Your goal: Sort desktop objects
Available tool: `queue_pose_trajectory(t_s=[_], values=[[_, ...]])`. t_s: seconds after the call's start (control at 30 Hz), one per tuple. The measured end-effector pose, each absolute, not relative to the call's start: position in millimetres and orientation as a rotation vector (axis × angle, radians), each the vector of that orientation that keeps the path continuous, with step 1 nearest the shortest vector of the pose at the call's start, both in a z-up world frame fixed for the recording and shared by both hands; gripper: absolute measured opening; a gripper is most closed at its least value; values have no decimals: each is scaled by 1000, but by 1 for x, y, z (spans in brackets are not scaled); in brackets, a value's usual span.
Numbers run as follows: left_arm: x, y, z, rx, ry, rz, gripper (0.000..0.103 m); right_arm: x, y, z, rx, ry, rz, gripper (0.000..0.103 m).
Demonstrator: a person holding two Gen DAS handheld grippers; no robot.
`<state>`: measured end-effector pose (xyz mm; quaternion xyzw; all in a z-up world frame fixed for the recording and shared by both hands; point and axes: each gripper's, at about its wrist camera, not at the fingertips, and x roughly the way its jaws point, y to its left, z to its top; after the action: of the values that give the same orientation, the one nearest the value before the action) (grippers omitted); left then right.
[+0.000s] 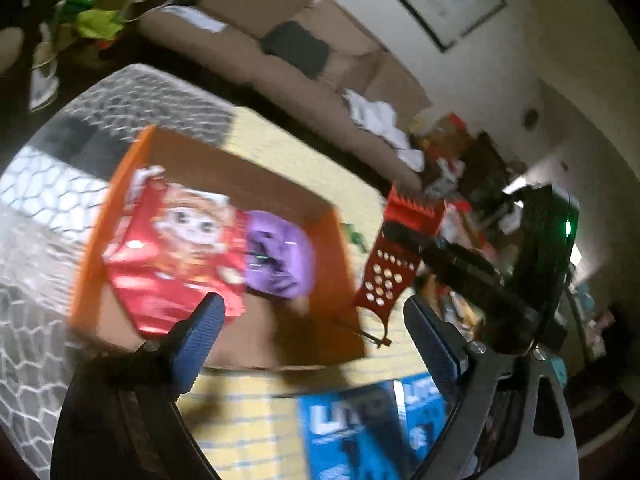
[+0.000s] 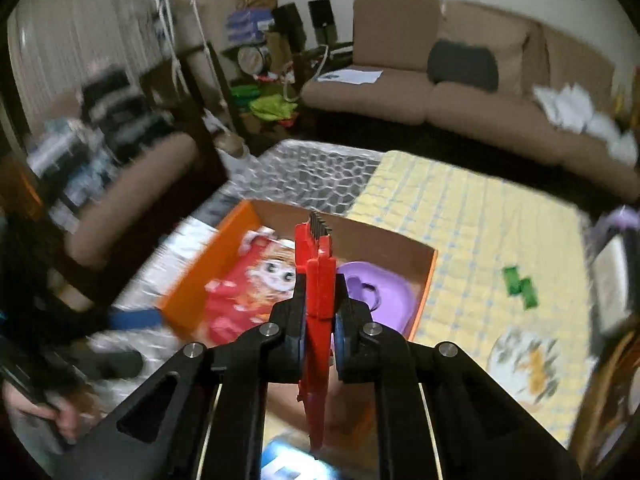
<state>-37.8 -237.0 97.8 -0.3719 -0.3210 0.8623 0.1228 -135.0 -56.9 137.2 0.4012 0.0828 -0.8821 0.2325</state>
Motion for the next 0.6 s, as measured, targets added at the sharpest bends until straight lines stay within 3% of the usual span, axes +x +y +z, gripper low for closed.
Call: queue_pose_trajectory(t_s=[0.17, 0.43, 0.5, 0.6], values=[[-50, -265, 68, -1118, -1046, 2506, 93, -126, -111, 79, 1125, 668, -2479, 10], [-59, -291, 44, -1158, -1143, 2456, 93, -108, -159, 28, 1080, 1096, -2444, 10], [-58, -299, 38, -1169, -1173, 2441, 93, -100, -171, 14, 1071, 1163, -2388, 10], [-54, -311, 32, -1188, -1203, 2467, 93, -94, -176, 10, 1130, 1070, -2318, 13]])
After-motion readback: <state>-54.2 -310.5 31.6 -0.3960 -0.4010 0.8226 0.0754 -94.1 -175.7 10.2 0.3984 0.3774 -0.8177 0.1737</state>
